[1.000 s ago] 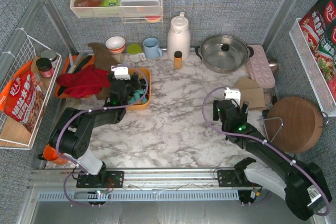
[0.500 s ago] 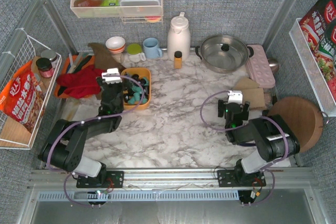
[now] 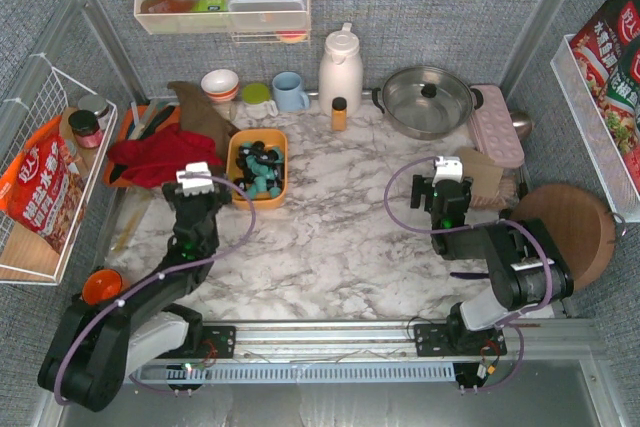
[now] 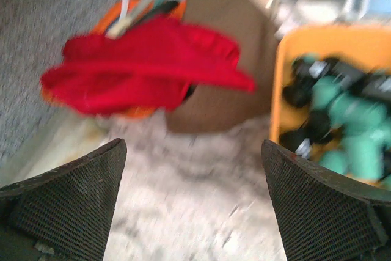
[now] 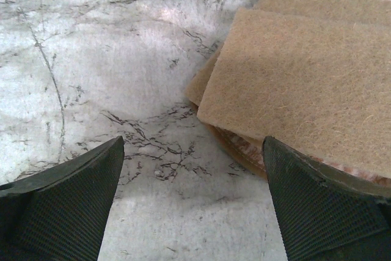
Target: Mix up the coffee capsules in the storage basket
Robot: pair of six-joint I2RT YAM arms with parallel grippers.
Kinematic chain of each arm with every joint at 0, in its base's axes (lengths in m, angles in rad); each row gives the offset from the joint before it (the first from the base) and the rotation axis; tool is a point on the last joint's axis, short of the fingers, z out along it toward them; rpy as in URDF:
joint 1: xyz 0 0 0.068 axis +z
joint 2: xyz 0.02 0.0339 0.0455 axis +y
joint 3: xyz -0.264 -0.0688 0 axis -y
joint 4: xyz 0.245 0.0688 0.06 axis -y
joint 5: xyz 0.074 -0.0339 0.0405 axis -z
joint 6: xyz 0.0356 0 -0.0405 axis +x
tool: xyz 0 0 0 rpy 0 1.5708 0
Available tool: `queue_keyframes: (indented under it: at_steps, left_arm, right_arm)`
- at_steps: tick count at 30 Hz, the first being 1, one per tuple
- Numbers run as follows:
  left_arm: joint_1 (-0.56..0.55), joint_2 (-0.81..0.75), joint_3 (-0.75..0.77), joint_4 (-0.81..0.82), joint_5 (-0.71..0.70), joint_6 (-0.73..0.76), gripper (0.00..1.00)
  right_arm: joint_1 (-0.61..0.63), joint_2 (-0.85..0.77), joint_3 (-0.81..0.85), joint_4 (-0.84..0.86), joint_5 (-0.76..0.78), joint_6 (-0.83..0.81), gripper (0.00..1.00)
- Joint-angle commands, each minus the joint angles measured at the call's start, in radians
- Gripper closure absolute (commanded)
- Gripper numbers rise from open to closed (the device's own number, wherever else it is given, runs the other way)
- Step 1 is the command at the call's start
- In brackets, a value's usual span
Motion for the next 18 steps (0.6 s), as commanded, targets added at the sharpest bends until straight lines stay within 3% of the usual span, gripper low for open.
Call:
queue_keyframes:
  at_steps: [1, 2, 4, 10, 14, 18]
  left_arm:
    - [0.035, -0.003, -0.141, 0.005, -0.072, -0.098, 0.01]
    - [0.051, 0.026, -0.162, 0.066, -0.059, -0.082, 0.00]
    - [0.064, 0.069, -0.104, -0.008, 0.022, -0.076, 0.00]
    - [0.096, 0.314, -0.116, 0.409, 0.303, 0.118, 0.00]
    - [0.117, 0.340, -0.056, 0.311, 0.315, 0.100, 0.00]
    - [0.166, 0.275, -0.127, 0.395, 0.331, 0.054, 0.00]
  right_arm:
    - [-0.004, -0.004, 0.008, -0.012, -0.017, 0.019, 0.01]
    - [-0.004, -0.003, 0.008, -0.012, -0.017, 0.018, 0.01]
    - [-0.004, -0.003, 0.008, -0.012, -0.017, 0.017, 0.01]
    - [-0.004, -0.003, 0.008, -0.013, -0.017, 0.017, 0.01]
    - [-0.004, -0.004, 0.008, -0.013, -0.017, 0.018, 0.01]
    - [-0.004, -0.003, 0.008, -0.013, -0.018, 0.018, 0.01]
